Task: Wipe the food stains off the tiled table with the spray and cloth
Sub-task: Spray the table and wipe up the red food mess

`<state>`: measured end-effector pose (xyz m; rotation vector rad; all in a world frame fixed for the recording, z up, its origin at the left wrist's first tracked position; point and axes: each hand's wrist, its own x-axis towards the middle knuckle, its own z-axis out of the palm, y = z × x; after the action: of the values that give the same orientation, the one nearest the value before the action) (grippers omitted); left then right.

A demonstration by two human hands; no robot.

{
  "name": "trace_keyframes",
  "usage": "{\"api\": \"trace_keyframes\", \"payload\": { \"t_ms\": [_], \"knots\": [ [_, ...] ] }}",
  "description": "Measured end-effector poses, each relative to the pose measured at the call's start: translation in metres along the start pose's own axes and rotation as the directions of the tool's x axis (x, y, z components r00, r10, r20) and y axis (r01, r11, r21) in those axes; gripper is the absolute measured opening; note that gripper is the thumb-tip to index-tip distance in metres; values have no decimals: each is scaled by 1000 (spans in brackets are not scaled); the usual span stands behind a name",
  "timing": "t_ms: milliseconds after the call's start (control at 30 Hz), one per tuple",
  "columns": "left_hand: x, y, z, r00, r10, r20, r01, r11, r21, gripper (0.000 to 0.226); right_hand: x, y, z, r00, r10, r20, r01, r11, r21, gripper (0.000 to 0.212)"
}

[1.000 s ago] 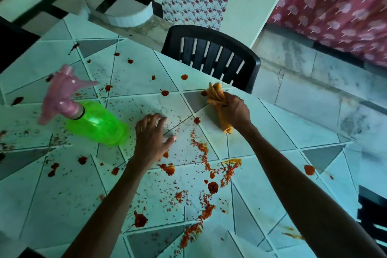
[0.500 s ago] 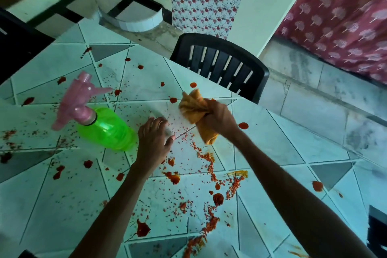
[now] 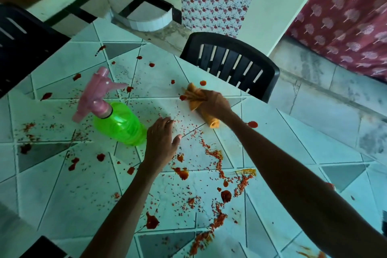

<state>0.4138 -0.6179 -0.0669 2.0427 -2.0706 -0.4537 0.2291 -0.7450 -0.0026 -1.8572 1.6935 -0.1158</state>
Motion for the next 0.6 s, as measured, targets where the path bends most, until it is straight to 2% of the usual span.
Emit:
{"api": "trace_keyframes", "payload": {
  "t_ms": [133, 233, 333, 467, 600],
  "knots": [
    [-9, 0, -2, 999, 45, -23, -45, 999, 7, 52, -43, -14, 37, 985, -79, 151, 65, 993, 98, 34],
    [-17, 0, -2, 997, 66, -37, -65, 998, 19, 51, -71, -12, 40, 983, -104, 152, 72, 976, 205, 37],
    [-21, -1, -1, 998, 64, -2, -64, 998, 14, 55, -99, 6, 27, 996, -70, 56, 49, 950, 309, 36],
    [-25, -1, -1, 998, 43, 41, -43, 999, -12, 61, -149, 48, 1, 993, 70, -90, -28, 914, 405, 29],
    [-32, -1, -1, 998, 46, 45, -44, 998, -47, 63, -216, 89, -16, 951, 205, -231, -105, 918, 383, 36]
  ]
}}
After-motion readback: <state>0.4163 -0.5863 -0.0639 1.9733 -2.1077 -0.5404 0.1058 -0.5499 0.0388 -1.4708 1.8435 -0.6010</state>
